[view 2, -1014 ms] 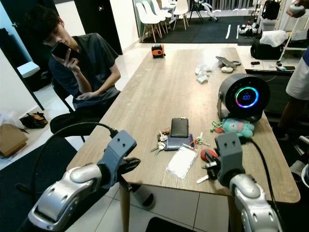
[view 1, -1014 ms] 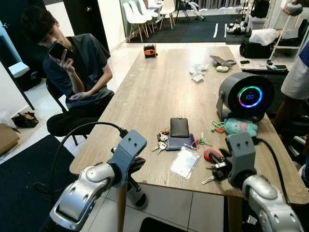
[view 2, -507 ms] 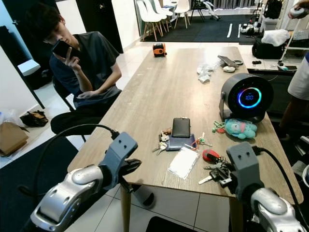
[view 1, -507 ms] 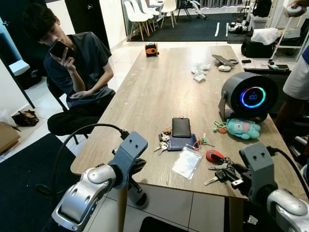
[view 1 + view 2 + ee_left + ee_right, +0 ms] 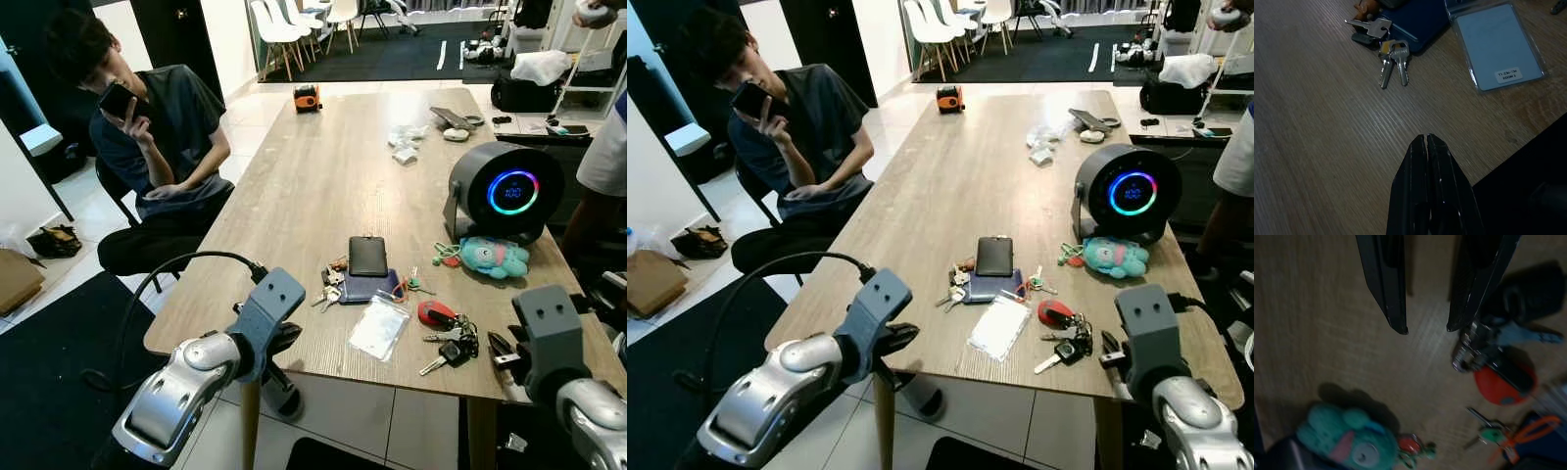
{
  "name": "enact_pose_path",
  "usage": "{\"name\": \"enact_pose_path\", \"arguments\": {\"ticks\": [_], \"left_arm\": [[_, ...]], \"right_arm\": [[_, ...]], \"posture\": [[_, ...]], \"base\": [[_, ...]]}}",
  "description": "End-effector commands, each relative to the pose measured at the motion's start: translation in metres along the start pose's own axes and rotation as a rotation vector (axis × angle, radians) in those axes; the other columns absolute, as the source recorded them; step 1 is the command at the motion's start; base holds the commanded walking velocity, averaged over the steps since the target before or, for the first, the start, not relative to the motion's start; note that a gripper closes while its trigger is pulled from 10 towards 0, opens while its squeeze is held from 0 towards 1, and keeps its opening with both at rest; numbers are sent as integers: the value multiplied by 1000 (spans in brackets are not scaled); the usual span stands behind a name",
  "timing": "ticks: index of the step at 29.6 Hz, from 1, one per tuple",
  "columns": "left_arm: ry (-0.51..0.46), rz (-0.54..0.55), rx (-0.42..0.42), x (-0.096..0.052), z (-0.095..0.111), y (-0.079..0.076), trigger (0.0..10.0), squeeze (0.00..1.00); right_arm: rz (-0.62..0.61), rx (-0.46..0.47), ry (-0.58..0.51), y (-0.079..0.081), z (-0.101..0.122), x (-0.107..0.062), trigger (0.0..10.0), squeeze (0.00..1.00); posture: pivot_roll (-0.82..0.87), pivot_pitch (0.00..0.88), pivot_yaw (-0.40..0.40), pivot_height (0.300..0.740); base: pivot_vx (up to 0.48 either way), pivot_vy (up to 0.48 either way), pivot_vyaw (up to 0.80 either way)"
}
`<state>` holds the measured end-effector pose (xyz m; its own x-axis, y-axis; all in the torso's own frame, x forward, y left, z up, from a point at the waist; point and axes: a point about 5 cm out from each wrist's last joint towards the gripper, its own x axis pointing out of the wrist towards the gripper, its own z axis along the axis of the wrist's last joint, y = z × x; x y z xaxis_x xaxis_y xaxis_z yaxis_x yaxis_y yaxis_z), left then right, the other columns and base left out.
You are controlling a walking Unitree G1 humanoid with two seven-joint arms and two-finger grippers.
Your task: Hang keys on a hook
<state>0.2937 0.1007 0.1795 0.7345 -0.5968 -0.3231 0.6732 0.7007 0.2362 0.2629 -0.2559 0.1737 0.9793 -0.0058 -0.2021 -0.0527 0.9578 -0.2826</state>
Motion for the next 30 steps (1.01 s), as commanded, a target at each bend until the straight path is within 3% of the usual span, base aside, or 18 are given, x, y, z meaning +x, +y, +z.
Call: {"name": "enact_pose_path", "arguments": {"ticks": [1,5,9,21,24,30], "left_arm": [[5,2,-6,0,-2,0,10000,0],[7,5,-6,-1,-3,0,10000,0],[7,8,-8,-2,-3,0,10000,0],[3,2,-7,0,-2,0,10000,0],[3,-1,-6,0,-2,-1,10000,0],[1,1,-6,2,-1,0,10000,0]], "right_arm": [[20,10,-7,4,-1,1,10000,0],[76,34,-80,10,12,0,10000,0],[81,37,-80,9,13,-4,10000,0],[65,35,-33,10,-3,-7,10000,0],[-44,45,-81,-4,4,1,10000,0],[-46,79,-200,-2,31,15,10000,0]], "posture": [[-16,148,135,740],[-13,148,132,740],[-14,151,127,740],[-20,152,137,740],[-21,151,142,740],[-18,153,146,740]], "base": [[0,0,0],[0,0,0],[0,0,0],[0,0,0],[0,0,0],[0,0,0]]}}
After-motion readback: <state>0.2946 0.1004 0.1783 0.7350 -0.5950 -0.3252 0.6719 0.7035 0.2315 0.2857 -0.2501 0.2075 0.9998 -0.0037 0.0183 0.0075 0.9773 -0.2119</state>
